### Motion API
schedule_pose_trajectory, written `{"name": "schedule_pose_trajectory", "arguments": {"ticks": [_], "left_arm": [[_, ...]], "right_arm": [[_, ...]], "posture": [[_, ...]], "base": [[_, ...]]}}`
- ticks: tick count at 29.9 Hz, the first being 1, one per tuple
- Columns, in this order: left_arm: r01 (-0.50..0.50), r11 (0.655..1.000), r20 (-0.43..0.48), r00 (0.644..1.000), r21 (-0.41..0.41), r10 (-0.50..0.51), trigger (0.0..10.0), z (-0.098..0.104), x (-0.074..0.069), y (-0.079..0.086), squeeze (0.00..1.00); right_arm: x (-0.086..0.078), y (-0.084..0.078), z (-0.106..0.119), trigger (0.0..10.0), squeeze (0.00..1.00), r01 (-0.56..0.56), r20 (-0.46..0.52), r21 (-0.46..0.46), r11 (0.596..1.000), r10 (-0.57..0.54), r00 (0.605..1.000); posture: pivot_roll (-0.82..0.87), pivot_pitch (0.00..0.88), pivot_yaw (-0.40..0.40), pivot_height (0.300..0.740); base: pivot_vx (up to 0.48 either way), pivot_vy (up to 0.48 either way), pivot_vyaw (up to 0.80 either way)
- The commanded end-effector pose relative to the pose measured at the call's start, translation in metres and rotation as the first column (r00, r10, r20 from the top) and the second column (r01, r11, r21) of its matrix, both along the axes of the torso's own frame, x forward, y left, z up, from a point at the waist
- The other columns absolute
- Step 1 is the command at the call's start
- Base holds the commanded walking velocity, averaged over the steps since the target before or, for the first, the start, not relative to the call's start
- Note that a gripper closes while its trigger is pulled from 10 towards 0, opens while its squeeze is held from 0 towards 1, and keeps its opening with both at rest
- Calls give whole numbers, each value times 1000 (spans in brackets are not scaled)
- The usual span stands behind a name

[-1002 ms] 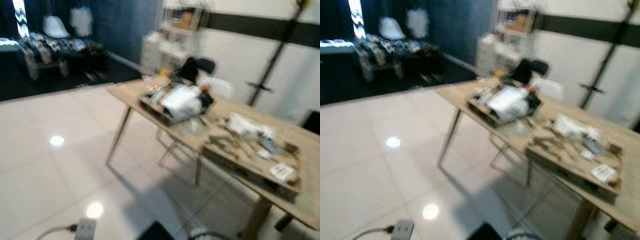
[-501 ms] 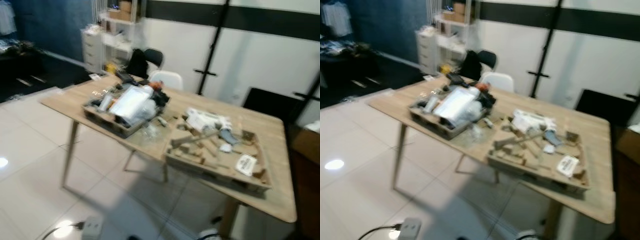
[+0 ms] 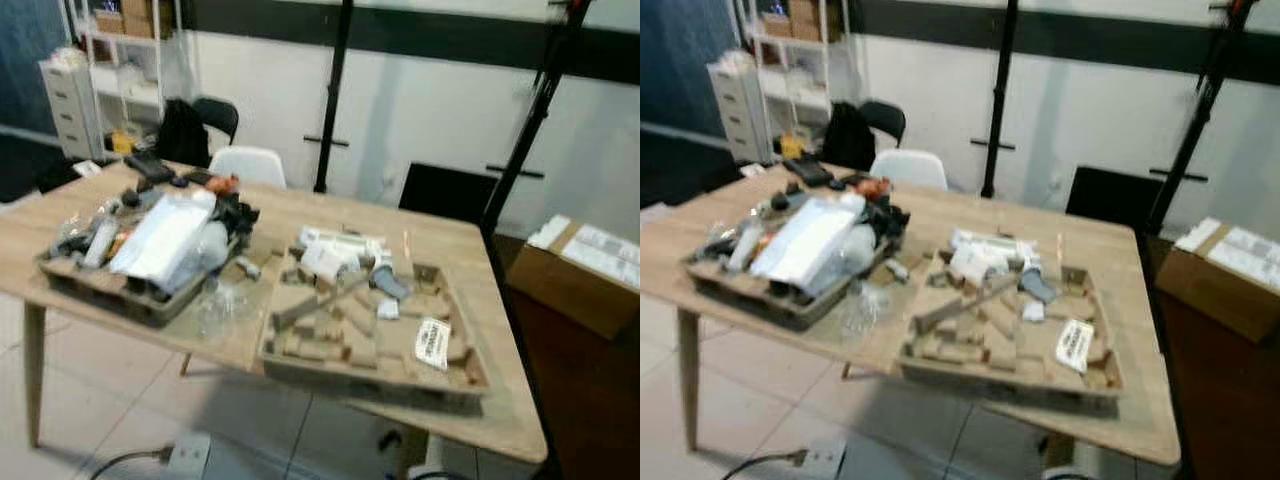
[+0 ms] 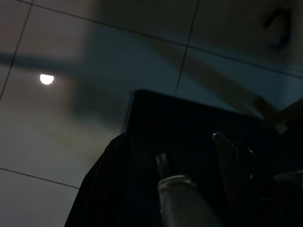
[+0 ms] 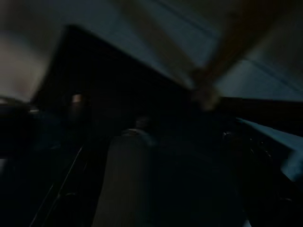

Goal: Picking trash to rubbish bin

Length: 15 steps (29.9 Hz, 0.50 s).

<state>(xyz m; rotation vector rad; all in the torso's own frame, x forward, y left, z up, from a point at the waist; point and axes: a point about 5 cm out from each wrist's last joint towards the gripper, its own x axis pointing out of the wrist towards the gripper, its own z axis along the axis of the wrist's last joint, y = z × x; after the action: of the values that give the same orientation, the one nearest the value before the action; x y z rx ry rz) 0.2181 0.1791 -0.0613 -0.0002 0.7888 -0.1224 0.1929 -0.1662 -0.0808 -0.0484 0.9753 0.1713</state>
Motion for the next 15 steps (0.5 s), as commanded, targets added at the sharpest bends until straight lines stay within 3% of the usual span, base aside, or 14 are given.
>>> {"name": "schedule_pose_trajectory", "arguments": {"ticks": [1, 15], "left_arm": [[21, 1000, -22, 1000, -1, -21, 10000, -3, -5, -2, 0], [45, 999, -22, 999, -8, -45, 10000, -4, -6, -4, 0]], "right_arm": [[-3, -8, -1, 10000, 0, 20, -13, -13, 1000, -20, 1000], [-4, -10, -1, 10000, 0, 11, -18, -19, 1000, -11, 1000]], "posture": [[43, 32, -38, 740], [40, 37, -40, 740]], "base": [[0, 0, 0], [0, 0, 0]]}}
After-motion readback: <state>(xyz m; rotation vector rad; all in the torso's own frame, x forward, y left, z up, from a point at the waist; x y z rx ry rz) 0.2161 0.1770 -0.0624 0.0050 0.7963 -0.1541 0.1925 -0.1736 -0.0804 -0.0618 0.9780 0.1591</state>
